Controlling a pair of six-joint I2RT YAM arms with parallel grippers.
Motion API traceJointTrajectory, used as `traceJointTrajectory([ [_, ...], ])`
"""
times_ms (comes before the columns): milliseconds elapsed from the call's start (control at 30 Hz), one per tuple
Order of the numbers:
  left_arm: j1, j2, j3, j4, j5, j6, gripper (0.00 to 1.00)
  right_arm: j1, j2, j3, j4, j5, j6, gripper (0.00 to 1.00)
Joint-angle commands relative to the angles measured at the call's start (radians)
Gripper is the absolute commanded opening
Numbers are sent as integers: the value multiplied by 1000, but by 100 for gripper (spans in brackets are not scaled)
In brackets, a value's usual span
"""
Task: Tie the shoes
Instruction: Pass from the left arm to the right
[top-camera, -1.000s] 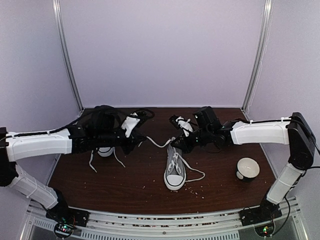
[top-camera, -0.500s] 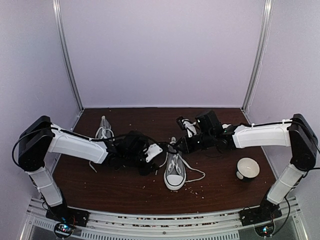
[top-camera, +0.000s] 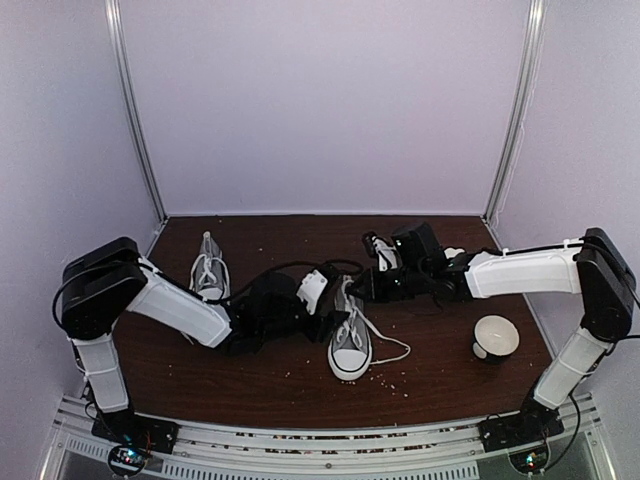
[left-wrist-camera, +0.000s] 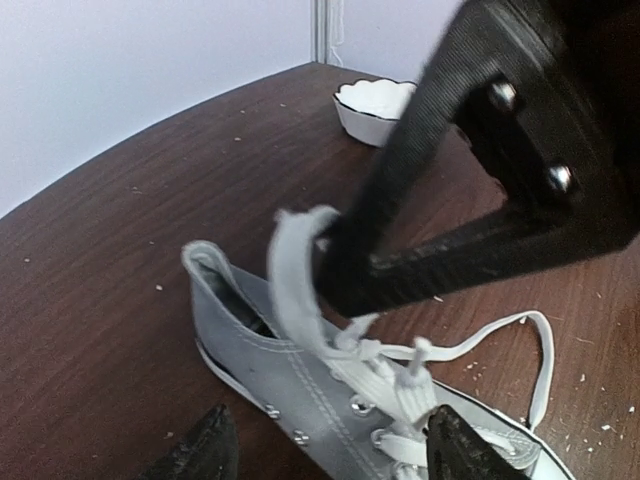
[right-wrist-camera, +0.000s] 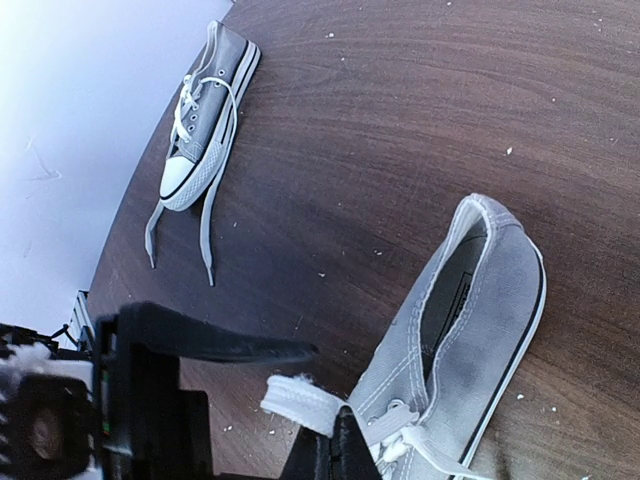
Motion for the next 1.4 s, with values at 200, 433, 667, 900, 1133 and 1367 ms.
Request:
traceJointTrajectory([
  [200, -95, 4, -120, 248, -84, 36, 68, 2, -18, -21, 49, 1, 6, 0],
  [433, -231, -41, -145, 193, -113, 184, 72, 2, -11, -39, 72, -25, -4, 0],
  [667, -272, -48, -82, 72, -46, 301, 73, 2, -4, -39, 62, -31, -29, 0],
  [900, -279, -137, -201, 284, -389, 146, 79, 1, -11, -50, 82, -31, -24, 0],
  [1133, -238, 12, -66, 404, -500, 143, 70, 1, -2, -68, 152, -27, 28, 0],
  [1367, -160, 127, -95, 669, -432, 51, 52, 1, -9, -74, 163, 4, 39, 0],
])
